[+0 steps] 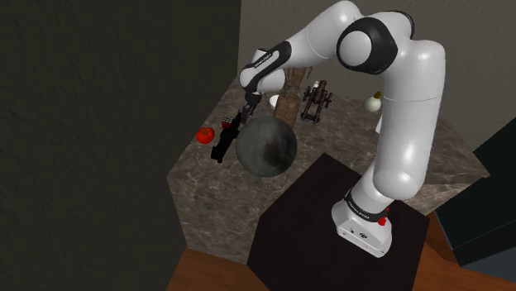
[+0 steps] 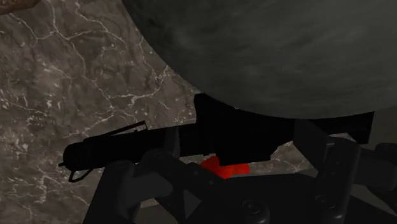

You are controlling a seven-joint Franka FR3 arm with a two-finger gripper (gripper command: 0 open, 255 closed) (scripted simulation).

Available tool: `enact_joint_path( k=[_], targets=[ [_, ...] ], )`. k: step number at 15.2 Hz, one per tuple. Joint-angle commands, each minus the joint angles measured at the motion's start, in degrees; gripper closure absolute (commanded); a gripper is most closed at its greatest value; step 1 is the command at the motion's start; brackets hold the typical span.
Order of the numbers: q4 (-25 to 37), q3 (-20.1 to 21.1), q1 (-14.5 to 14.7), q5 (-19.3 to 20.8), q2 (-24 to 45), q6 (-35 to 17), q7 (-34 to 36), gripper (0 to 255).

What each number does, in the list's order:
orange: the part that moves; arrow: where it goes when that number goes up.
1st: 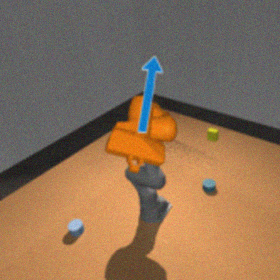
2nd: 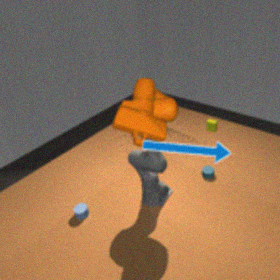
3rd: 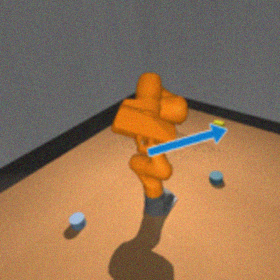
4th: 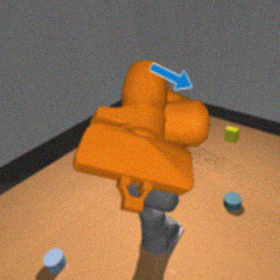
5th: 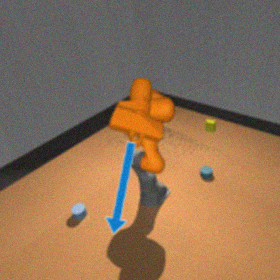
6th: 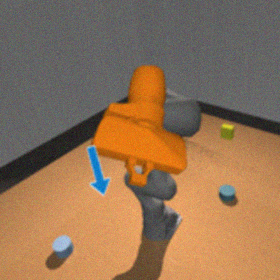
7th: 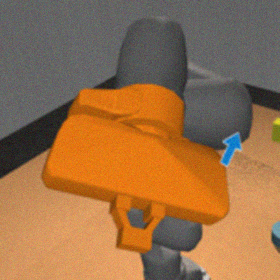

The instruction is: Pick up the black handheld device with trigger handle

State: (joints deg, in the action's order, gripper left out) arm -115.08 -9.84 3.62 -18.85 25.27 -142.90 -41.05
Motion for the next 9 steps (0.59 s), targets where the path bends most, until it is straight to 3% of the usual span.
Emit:
enact_joint_path(
  k=[1, 5, 9],
  targets=[
    [3.1, 1.3, -0.8, -0.9, 5.1, 0.2, -2.3, 0],
    [10.4, 3.3, -1.9, -1.5, 12.8, 0.0, -4.9, 0],
    [11.1, 3.9, -2.3, -2.1, 15.3, -1.8, -5.6, 0]
  ],
)
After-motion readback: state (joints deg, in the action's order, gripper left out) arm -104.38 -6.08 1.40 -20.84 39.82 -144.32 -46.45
